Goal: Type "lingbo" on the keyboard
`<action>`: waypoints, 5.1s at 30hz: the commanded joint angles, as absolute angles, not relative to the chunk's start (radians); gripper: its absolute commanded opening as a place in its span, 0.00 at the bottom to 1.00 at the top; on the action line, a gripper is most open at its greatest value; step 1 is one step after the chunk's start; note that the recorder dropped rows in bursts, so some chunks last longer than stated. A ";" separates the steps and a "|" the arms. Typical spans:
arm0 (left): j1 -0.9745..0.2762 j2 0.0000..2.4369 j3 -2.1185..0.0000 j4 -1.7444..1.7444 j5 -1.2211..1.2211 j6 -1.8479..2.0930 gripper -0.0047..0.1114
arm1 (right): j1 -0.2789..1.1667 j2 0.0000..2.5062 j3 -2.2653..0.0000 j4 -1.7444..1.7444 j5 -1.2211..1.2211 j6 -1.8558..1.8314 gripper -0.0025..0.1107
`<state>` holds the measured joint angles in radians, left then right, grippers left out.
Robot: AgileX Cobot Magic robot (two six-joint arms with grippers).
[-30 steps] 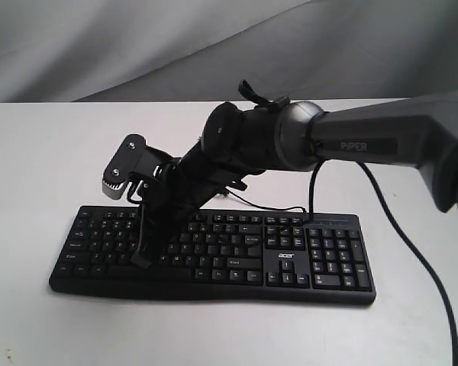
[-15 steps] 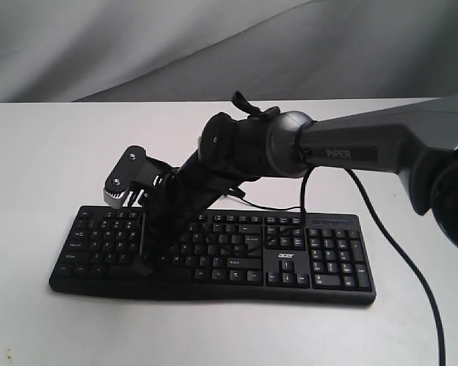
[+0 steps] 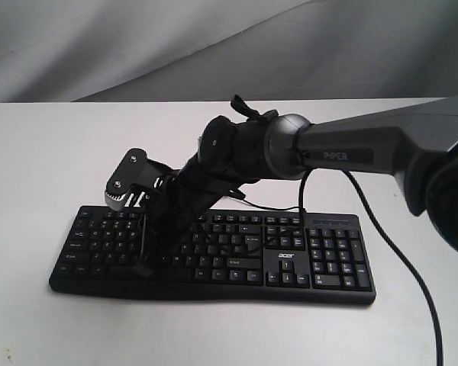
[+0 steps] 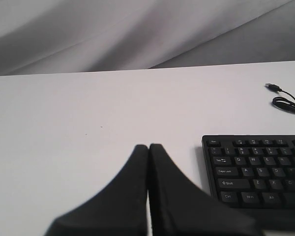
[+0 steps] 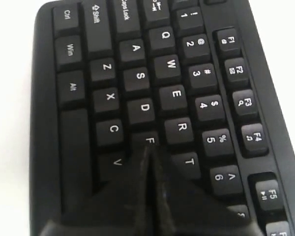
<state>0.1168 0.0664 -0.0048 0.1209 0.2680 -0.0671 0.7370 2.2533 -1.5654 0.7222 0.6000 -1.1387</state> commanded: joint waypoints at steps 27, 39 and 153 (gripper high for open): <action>0.116 0.073 0.000 0.117 0.262 -0.069 0.04 | 0.738 2.217 -1.532 0.702 0.659 -1.105 0.02; 0.116 0.073 0.000 0.117 0.262 -0.069 0.04 | 0.738 2.250 -1.532 0.729 0.667 -1.115 0.02; 0.116 0.073 0.000 0.117 0.262 -0.069 0.04 | 0.043 0.690 -0.696 0.174 0.199 -0.171 0.02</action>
